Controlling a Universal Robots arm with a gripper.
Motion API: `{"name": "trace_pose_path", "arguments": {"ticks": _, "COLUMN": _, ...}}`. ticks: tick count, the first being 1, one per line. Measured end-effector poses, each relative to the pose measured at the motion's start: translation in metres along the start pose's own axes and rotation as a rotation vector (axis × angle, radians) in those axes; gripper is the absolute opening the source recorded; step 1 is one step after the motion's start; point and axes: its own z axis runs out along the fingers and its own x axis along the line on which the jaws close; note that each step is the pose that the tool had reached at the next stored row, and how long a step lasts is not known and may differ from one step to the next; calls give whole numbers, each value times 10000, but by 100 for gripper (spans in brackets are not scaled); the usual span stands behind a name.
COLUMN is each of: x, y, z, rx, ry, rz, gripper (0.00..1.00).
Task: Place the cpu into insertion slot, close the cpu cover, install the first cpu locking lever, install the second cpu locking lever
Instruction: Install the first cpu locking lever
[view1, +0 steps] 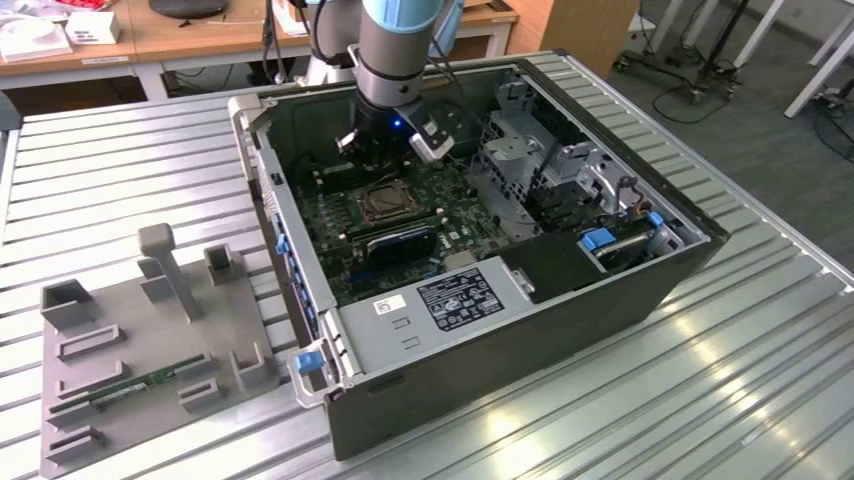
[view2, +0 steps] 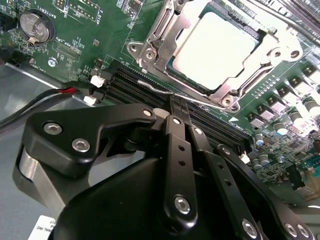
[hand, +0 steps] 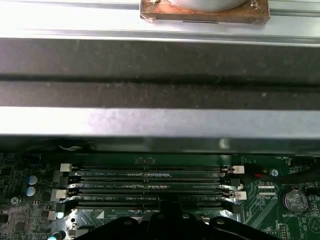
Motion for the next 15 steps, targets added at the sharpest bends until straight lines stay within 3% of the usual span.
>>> {"name": "trace_pose_path", "arguments": {"ticks": 15, "x": -1, "y": -33, "z": 30, "rx": -1, "ry": -1, "rz": 0, "gripper": 11}}
